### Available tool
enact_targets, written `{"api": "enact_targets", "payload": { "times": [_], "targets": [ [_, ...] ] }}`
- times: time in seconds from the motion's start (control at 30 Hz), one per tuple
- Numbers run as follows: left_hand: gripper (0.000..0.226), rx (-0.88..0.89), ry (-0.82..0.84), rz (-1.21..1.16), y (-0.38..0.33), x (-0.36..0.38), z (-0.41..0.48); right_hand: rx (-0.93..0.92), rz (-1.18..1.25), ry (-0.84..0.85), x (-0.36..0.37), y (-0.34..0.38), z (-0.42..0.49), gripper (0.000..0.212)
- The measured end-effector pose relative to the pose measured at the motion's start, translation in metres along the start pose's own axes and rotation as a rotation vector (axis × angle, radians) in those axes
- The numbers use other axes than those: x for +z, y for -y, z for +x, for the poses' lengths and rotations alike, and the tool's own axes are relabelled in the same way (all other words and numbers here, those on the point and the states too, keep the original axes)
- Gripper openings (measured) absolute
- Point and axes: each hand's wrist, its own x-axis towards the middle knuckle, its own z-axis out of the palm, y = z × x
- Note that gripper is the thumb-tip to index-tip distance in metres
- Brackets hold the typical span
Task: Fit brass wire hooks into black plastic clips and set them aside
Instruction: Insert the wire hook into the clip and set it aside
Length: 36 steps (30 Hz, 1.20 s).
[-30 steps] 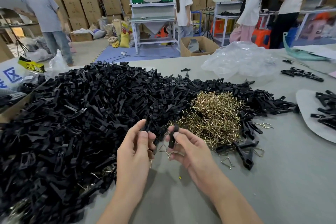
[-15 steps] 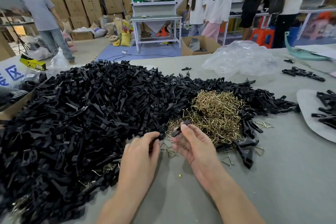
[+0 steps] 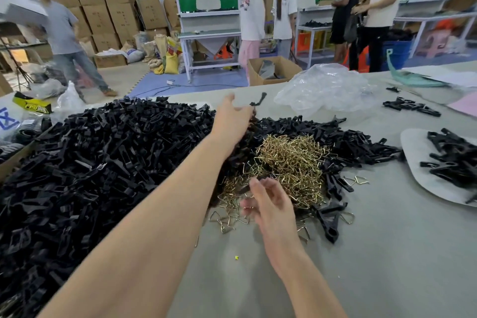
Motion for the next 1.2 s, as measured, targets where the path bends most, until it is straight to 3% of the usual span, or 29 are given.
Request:
{"api": "enact_targets", "payload": {
  "times": [0.1,0.23,0.3,0.4,0.5,0.73,0.87,0.97,1.1,1.2],
  "targets": [
    [0.053,0.119,-0.019,0.321,0.011,-0.007,0.004,-0.011,-0.081,0.0,0.0,-0.003,0.001,0.017],
    [0.053,0.28,0.02,1.087,0.058,-0.029,-0.007,-0.03,-0.185,0.01,0.003,-0.007,0.006,0.011],
    [0.051,0.286,0.084,1.272,0.074,-0.037,-0.012,-0.043,-0.212,0.018,0.005,-0.009,0.006,0.01],
    [0.041,0.386,0.046,1.406,0.088,-0.041,-0.016,-0.066,-0.249,0.033,0.005,-0.01,0.004,0.012],
    [0.032,0.413,0.038,1.322,0.092,-0.047,-0.017,-0.067,-0.25,0.033,0.005,-0.01,0.003,0.011],
    [0.04,0.409,-0.11,0.902,0.083,-0.068,-0.046,-0.036,-0.229,0.006,0.006,-0.007,0.001,0.008],
    [0.035,0.336,-0.316,0.337,0.078,-0.064,-0.092,0.002,-0.16,0.017,0.008,-0.001,0.0,0.012],
    [0.03,0.166,-0.247,-0.085,0.093,-0.047,-0.132,0.045,-0.063,0.055,0.011,0.002,-0.002,0.016],
    [0.043,0.083,-0.224,-0.086,0.115,-0.034,-0.156,0.082,-0.064,0.134,0.008,0.001,-0.005,0.024],
    [0.033,0.07,-0.194,-0.081,0.119,-0.036,-0.155,0.109,-0.066,0.153,0.008,0.0,-0.005,0.026]
  ]
}}
